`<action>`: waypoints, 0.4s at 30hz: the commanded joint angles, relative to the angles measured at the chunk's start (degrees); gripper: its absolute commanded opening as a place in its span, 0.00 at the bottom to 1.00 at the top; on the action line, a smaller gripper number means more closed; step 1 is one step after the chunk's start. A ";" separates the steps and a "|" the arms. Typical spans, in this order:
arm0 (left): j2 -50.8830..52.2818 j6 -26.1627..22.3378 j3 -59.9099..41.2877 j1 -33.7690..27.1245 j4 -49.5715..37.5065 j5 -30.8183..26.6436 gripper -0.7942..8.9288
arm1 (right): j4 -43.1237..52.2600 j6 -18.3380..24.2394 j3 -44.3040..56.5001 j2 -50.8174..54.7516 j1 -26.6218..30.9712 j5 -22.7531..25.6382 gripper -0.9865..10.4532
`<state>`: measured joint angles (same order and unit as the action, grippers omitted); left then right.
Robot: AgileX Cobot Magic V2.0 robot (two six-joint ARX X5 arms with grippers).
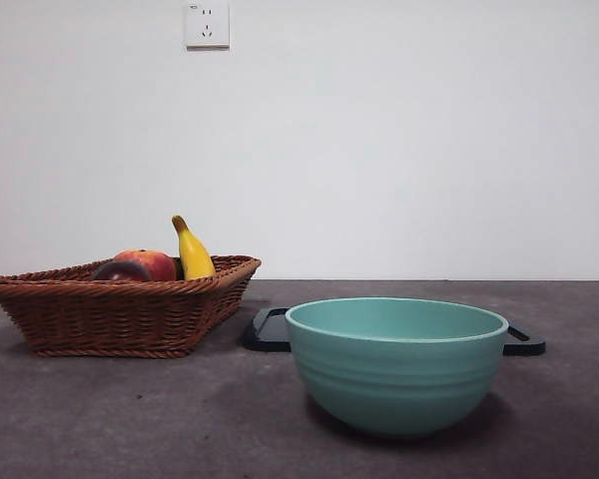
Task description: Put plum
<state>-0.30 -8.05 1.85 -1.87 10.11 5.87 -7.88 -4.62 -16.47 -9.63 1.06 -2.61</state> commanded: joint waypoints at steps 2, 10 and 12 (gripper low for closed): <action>0.13 0.20 -1.18 -0.15 0.48 -0.11 0.09 | 3.08 1.03 5.31 3.52 0.22 2.14 0.09; 0.13 0.20 -1.18 -0.15 0.50 -0.11 0.09 | 4.87 0.98 13.14 7.48 0.22 3.08 0.09; 0.13 0.20 -1.18 -0.15 0.50 -0.09 0.09 | 4.90 0.96 14.49 8.31 0.22 3.08 0.09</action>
<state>-0.30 -8.03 1.85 -1.87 10.11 5.87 -3.79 -4.25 -2.24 -1.65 1.19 0.25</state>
